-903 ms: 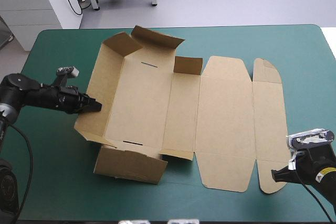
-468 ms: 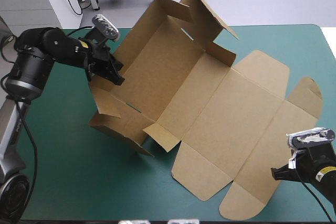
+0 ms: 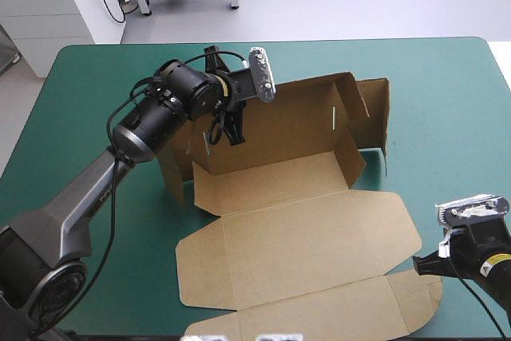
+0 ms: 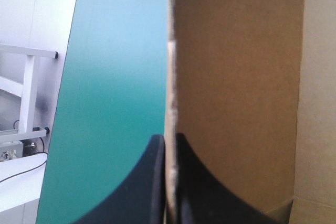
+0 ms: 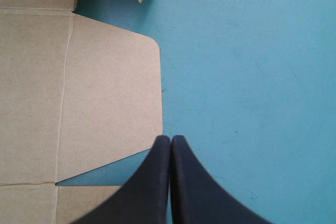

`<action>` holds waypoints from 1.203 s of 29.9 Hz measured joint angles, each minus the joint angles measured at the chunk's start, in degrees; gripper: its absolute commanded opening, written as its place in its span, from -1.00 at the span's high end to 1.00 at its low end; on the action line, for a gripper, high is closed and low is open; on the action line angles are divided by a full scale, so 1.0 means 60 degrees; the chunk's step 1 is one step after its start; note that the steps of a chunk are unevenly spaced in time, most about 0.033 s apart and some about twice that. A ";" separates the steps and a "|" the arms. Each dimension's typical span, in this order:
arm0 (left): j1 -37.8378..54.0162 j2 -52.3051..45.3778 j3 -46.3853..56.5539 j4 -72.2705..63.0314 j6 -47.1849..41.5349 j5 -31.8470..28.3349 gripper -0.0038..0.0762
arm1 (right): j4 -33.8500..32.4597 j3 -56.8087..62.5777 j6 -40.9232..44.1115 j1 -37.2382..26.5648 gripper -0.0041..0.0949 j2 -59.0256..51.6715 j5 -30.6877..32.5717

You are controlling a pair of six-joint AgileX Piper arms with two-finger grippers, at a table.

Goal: Fold the box

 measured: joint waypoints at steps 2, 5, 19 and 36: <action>-0.0072 0.0003 0.0010 0.0116 0.0010 -0.0037 0.92 | 0.0001 0.0000 0.0000 0.0000 0.96 0.0000 0.0011; -0.0097 -0.0066 0.0017 0.0231 0.0119 0.0007 0.92 | 0.0010 0.0000 0.0000 0.0000 0.96 0.0000 0.0050; -0.0097 -0.1935 0.3656 0.0735 0.0820 -0.3525 0.92 | 0.0010 0.0000 0.0029 0.0000 0.96 0.0000 0.0063; -0.0104 -0.3021 0.6234 0.2156 0.0820 -0.6138 0.92 | 0.0071 -0.0205 0.0534 0.0000 0.96 0.0000 0.0034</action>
